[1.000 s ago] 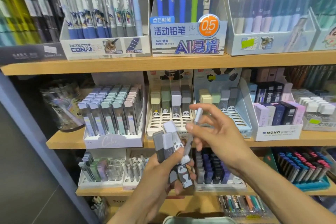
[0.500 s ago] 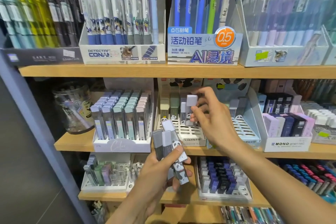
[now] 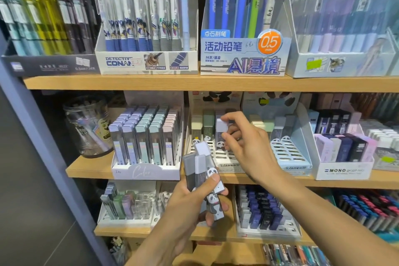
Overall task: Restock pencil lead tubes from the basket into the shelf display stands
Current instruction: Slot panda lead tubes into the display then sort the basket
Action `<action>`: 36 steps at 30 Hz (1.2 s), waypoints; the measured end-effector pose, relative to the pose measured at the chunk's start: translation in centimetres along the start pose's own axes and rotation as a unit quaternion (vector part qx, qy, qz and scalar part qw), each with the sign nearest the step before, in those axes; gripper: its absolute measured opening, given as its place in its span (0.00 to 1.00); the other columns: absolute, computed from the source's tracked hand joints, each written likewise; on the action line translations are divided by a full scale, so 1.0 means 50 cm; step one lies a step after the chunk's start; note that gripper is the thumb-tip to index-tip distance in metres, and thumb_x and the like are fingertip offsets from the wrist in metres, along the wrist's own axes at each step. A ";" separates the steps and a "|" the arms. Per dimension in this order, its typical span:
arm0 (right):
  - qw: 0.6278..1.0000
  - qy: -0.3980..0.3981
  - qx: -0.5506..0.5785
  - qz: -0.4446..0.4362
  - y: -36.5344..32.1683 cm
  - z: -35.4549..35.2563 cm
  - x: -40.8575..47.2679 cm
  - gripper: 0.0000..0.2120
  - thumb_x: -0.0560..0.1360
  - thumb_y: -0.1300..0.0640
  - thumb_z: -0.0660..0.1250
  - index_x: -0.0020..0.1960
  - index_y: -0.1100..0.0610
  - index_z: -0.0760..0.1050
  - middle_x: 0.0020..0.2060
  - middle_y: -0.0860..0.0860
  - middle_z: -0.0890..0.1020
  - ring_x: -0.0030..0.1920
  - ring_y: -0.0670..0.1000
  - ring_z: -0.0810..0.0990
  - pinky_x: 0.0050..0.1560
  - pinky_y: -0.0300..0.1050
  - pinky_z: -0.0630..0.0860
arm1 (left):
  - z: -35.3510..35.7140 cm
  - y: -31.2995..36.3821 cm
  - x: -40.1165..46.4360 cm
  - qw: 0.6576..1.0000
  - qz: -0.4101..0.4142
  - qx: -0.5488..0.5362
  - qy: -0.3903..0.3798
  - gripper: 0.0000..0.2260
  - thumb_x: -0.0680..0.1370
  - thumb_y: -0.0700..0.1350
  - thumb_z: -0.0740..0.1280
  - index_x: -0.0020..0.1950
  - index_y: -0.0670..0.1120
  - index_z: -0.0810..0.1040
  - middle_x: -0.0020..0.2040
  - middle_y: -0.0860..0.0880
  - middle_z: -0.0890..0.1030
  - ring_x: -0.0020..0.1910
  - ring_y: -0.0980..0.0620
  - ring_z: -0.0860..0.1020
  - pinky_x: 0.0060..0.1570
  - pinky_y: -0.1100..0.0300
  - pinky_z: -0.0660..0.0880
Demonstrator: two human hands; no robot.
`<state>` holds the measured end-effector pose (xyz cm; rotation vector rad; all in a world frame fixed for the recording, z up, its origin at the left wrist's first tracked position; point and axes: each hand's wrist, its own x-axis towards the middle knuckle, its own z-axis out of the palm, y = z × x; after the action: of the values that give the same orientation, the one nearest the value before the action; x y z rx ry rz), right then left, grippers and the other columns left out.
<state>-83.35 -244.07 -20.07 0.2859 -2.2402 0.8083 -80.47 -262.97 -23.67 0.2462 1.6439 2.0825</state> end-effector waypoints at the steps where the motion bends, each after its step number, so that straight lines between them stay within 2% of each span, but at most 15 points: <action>1: 1.000 0.003 -0.013 -0.006 0.000 0.001 -0.001 0.16 0.80 0.62 0.69 0.65 0.50 0.72 0.45 0.46 0.78 0.39 0.43 0.80 0.40 0.47 0.81 | 0.000 0.001 -0.001 1.000 0.000 0.005 -0.001 0.18 0.78 0.51 0.73 0.63 0.43 0.78 0.49 0.38 0.86 0.42 0.41 0.83 0.24 0.60 0.71; 5: 0.998 0.011 -0.056 -0.031 0.000 -0.003 -0.003 0.17 0.78 0.63 0.71 0.66 0.52 0.75 0.50 0.47 0.74 0.39 0.44 0.76 0.41 0.42 0.76 | 0.000 -0.002 0.001 1.000 0.001 0.026 0.004 0.18 0.78 0.51 0.74 0.65 0.45 0.78 0.48 0.39 0.87 0.41 0.42 0.84 0.24 0.60 0.71; 10: 0.995 -0.014 -0.098 -0.027 0.016 -0.002 -0.012 0.21 0.78 0.62 0.71 0.70 0.51 0.74 0.48 0.46 0.74 0.43 0.43 0.73 0.45 0.46 0.78 | 0.008 -0.001 0.000 0.999 -0.001 0.047 -0.004 0.18 0.77 0.52 0.74 0.63 0.45 0.78 0.48 0.39 0.87 0.41 0.42 0.84 0.25 0.60 0.72; 12: 0.995 -0.013 -0.094 -0.027 0.011 -0.009 -0.022 0.23 0.80 0.61 0.69 0.73 0.51 0.72 0.49 0.45 0.75 0.45 0.42 0.74 0.48 0.38 0.77 | 0.010 0.001 0.000 0.998 0.000 0.060 -0.007 0.17 0.77 0.52 0.74 0.61 0.45 0.79 0.48 0.39 0.87 0.41 0.42 0.84 0.25 0.59 0.72; 13: 0.997 0.003 -0.073 -0.014 0.007 -0.016 -0.031 0.23 0.81 0.60 0.68 0.74 0.50 0.72 0.50 0.43 0.76 0.45 0.41 0.75 0.47 0.33 0.75 | 0.011 0.002 0.000 0.998 0.000 0.066 -0.011 0.17 0.77 0.53 0.74 0.61 0.46 0.80 0.48 0.39 0.87 0.41 0.42 0.84 0.26 0.59 0.72; 14: 0.999 0.024 -0.032 0.014 0.000 -0.023 -0.043 0.22 0.81 0.58 0.68 0.73 0.49 0.72 0.49 0.42 0.78 0.44 0.41 0.77 0.46 0.32 0.76 | 0.013 0.003 0.001 0.997 0.001 0.071 -0.017 0.16 0.76 0.52 0.74 0.60 0.46 0.80 0.48 0.39 0.87 0.41 0.42 0.84 0.26 0.60 0.72; 15: 0.997 0.036 0.025 0.056 -0.008 -0.030 -0.054 0.20 0.80 0.55 0.69 0.72 0.47 0.73 0.47 0.40 0.80 0.44 0.42 0.80 0.45 0.35 0.79 | 0.013 0.003 0.002 0.997 0.003 0.075 -0.022 0.15 0.77 0.52 0.74 0.59 0.45 0.80 0.47 0.40 0.87 0.41 0.42 0.84 0.25 0.60 0.72; 17: 0.978 0.000 0.136 0.156 -0.025 -0.035 -0.061 0.18 0.78 0.52 0.72 0.67 0.44 0.75 0.43 0.42 0.83 0.41 0.45 0.84 0.43 0.46 0.84 | 0.013 0.002 0.004 0.996 0.005 0.084 -0.027 0.14 0.77 0.51 0.74 0.58 0.45 0.80 0.46 0.40 0.87 0.40 0.41 0.84 0.24 0.60 0.72; 20: 0.944 -0.060 0.233 0.224 -0.030 -0.032 -0.065 0.15 0.75 0.56 0.76 0.60 0.47 0.78 0.39 0.50 0.85 0.36 0.50 0.85 0.45 0.51 0.83 | 0.021 0.000 0.001 0.996 0.004 0.085 -0.035 0.15 0.75 0.52 0.74 0.58 0.46 0.81 0.46 0.38 0.86 0.40 0.41 0.84 0.24 0.60 0.73; 25: 0.920 -0.038 0.295 0.256 -0.028 -0.051 -0.059 0.08 0.74 0.60 0.76 0.53 0.54 0.83 0.38 0.57 0.86 0.38 0.56 0.86 0.48 0.50 0.84 | 0.027 -0.005 0.003 0.998 0.014 0.064 -0.018 0.16 0.76 0.53 0.73 0.58 0.46 0.82 0.44 0.39 0.87 0.40 0.42 0.85 0.24 0.60 0.74; 29: 0.898 -0.043 0.343 0.272 -0.029 -0.064 -0.057 0.10 0.74 0.63 0.76 0.54 0.56 0.83 0.40 0.56 0.87 0.41 0.55 0.87 0.46 0.44 0.84 | 0.023 -0.004 0.000 0.998 0.020 0.050 -0.008 0.16 0.76 0.54 0.73 0.58 0.45 0.83 0.44 0.37 0.86 0.41 0.41 0.84 0.25 0.60 0.74; 32: 0.888 -0.050 0.364 0.277 -0.030 -0.067 -0.054 0.11 0.73 0.66 0.76 0.54 0.57 0.84 0.41 0.58 0.87 0.43 0.57 0.87 0.45 0.45 0.84 | 0.019 -0.007 0.000 0.999 0.020 0.045 0.003 0.17 0.77 0.54 0.73 0.60 0.45 0.82 0.45 0.37 0.86 0.41 0.41 0.84 0.25 0.59 0.74; 36: 0.911 0.053 0.337 0.232 -0.016 -0.075 -0.043 0.12 0.73 0.67 0.76 0.54 0.55 0.83 0.42 0.55 0.87 0.44 0.55 0.87 0.48 0.47 0.83 | 0.012 -0.009 0.002 0.999 0.017 0.030 0.027 0.17 0.77 0.55 0.73 0.60 0.45 0.83 0.43 0.39 0.85 0.39 0.41 0.84 0.24 0.59 0.73</action>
<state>-79.39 -242.40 -19.19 0.0145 -1.8724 1.8074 -80.17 -262.33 -23.93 0.2418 1.7482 2.0831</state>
